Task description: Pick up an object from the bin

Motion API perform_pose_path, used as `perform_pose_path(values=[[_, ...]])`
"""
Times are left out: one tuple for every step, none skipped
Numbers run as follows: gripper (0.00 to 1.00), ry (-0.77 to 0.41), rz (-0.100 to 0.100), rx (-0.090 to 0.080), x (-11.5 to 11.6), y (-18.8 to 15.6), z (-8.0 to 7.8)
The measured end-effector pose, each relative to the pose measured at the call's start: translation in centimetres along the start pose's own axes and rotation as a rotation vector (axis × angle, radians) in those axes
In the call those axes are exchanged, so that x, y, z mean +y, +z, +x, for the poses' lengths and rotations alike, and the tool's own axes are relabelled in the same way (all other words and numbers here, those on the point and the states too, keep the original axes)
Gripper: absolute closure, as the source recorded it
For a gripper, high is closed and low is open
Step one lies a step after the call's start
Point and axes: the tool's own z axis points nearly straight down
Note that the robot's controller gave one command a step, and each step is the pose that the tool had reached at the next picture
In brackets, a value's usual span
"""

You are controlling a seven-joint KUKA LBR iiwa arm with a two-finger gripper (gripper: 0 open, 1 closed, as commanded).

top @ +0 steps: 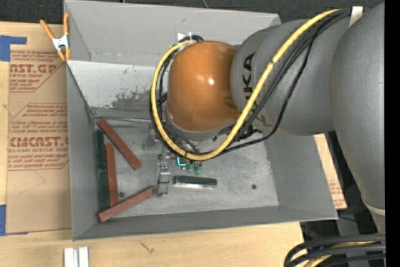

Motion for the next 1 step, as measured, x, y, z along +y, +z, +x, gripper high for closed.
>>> perform_pose_path(values=[[0.0,0.002,-0.002,-0.007,-0.08,-0.43,-0.2]])
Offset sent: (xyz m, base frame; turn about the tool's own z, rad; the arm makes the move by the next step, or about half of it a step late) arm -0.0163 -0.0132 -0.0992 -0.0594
